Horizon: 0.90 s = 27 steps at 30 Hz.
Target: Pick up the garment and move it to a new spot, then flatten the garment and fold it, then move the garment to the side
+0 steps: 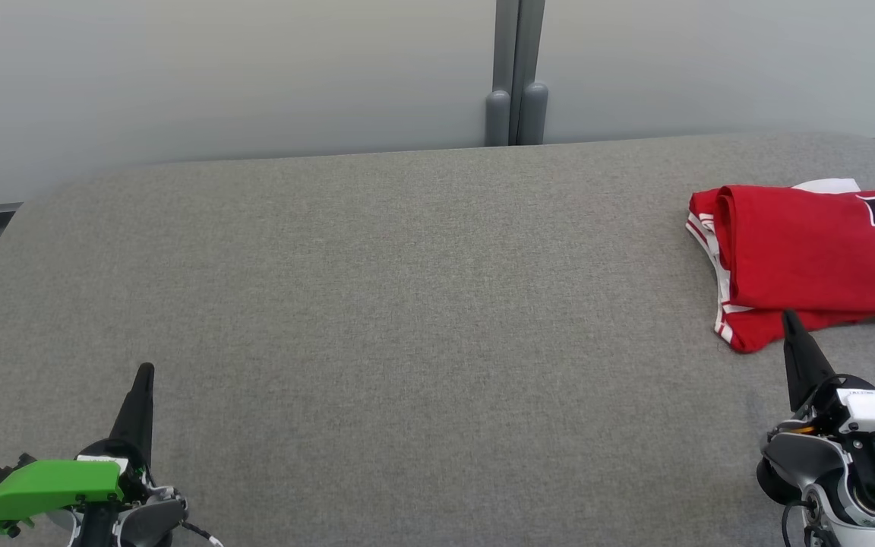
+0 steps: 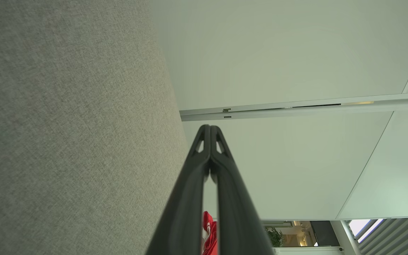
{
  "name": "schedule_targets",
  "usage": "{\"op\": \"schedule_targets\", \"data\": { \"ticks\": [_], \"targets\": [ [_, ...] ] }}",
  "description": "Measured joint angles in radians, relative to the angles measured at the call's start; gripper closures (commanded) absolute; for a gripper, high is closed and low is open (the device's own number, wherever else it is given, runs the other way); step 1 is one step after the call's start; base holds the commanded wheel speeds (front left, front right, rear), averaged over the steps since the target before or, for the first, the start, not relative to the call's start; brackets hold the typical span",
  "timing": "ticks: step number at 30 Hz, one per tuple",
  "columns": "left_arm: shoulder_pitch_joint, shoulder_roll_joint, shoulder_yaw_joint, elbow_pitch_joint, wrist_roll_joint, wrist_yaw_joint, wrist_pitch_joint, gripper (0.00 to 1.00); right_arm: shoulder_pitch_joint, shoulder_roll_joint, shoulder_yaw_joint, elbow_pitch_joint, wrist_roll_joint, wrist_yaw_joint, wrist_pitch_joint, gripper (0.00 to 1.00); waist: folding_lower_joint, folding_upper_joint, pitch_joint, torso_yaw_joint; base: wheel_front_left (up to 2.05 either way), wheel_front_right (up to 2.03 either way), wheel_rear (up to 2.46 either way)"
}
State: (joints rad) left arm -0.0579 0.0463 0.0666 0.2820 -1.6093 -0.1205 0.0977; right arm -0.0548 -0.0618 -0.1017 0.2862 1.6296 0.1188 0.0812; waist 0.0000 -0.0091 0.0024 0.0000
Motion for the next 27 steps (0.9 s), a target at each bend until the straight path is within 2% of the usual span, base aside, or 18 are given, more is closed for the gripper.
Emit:
{"op": "schedule_targets", "data": {
  "ticks": [27],
  "targets": [
    [0.0, 0.0, 0.001, -0.001, 0.0, 0.0, 0.003, 1.0, 0.0, 0.001, -0.002, 0.0, 0.0, 0.0, 0.0, 1.0, 0.0, 0.0, 0.0, 0.0, 0.0, 0.0, 0.0]
  ]
}}
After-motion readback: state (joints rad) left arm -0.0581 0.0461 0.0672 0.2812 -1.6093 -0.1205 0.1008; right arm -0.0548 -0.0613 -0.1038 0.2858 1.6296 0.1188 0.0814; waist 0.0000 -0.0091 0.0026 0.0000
